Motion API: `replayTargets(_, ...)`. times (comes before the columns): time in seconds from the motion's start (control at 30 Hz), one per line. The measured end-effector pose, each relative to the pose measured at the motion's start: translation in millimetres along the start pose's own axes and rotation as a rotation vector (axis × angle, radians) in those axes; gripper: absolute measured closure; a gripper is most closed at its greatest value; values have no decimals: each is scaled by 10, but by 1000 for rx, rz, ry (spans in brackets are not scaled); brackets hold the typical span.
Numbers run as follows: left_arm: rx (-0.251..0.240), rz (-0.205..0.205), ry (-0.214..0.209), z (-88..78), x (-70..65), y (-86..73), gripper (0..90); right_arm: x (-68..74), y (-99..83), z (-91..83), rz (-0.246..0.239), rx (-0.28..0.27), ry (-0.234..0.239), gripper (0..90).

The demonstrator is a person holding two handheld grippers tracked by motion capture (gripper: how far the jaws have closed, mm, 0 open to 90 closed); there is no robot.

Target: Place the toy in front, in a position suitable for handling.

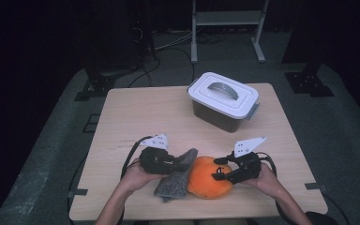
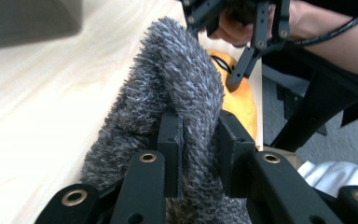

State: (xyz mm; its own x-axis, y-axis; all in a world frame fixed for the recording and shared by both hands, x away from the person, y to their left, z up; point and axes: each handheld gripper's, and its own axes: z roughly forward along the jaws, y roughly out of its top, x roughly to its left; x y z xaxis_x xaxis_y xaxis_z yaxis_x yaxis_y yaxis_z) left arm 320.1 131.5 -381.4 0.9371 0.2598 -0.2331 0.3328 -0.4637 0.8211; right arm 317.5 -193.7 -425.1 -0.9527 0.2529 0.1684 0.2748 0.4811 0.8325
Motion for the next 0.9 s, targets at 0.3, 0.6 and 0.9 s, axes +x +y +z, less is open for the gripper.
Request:
replayTargets(0.3, -47, -15, 71, -462, 38, -62, 735, 3, 4, 6, -5, 0, -3, 394)
replayTargets(0.6, -54, -69, 165, -891, 134, -277, 735, -3, 6, 7, -6, 1, -2, 390)
replayTargets(0.9, -50, -103, 245, -1263, 124, -478, 734, -4, 16, 12, -9, 5, -2, 386)
